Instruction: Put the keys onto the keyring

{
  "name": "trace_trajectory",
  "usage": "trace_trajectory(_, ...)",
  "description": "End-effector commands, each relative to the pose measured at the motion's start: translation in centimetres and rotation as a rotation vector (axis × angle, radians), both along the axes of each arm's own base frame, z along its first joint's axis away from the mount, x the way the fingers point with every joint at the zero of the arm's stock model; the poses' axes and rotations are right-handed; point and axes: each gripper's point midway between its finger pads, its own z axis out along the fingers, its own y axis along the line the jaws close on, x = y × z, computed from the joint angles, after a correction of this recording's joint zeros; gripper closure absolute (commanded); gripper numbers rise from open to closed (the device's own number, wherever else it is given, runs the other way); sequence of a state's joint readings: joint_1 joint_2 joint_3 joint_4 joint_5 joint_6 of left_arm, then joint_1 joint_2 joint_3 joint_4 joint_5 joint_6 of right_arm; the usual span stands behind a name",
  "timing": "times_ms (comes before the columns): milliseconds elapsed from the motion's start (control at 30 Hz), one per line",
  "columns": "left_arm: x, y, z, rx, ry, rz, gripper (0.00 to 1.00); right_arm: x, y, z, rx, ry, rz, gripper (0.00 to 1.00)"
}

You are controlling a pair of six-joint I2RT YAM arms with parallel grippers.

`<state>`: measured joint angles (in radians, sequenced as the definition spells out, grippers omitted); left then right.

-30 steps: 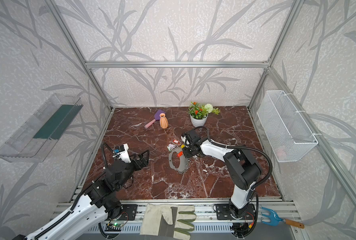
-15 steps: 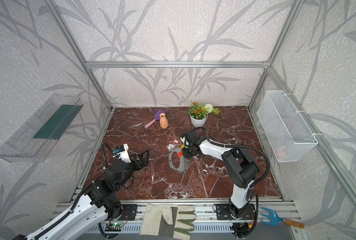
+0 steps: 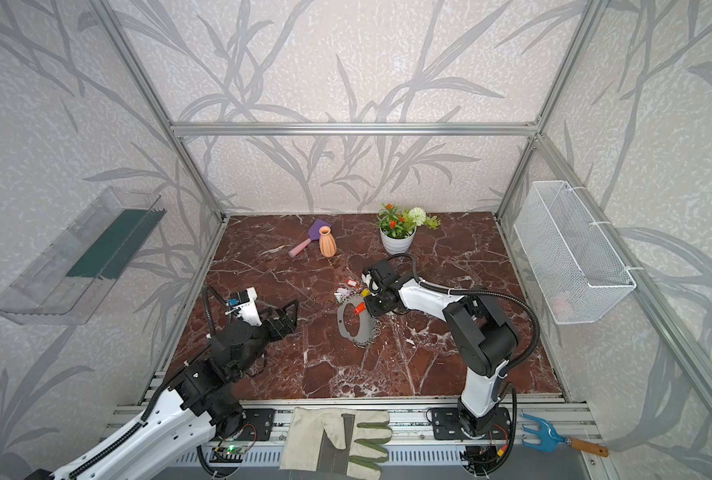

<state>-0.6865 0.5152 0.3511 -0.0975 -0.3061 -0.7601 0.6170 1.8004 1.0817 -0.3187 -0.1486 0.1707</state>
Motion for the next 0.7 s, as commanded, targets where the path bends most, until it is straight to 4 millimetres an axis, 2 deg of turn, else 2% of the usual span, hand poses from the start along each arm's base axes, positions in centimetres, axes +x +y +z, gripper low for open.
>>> trace_trajectory(0, 0.11, 0.45, -0.19, 0.005, 0.001, 0.028, 0.01, -0.78, -0.04, -1.08, -0.015, 0.035, 0.009, 0.70)
trace_trajectory(200, 0.12, 0.53, -0.13, 0.005, 0.000, 0.032, 0.01, -0.50, -0.47, -1.20, -0.039, 0.023, 0.000, 0.75)
trace_trajectory(500, 0.06, 0.68, -0.01, 0.004, -0.003, 0.037, 0.01, -0.30, -0.75, -1.33, -0.057, 0.012, -0.006, 0.86)
trace_trajectory(667, 0.03, 0.74, 0.02, 0.002, -0.002, 0.040, 0.01, -0.19, -0.82, -1.27, -0.061, 0.007, -0.006, 0.88)
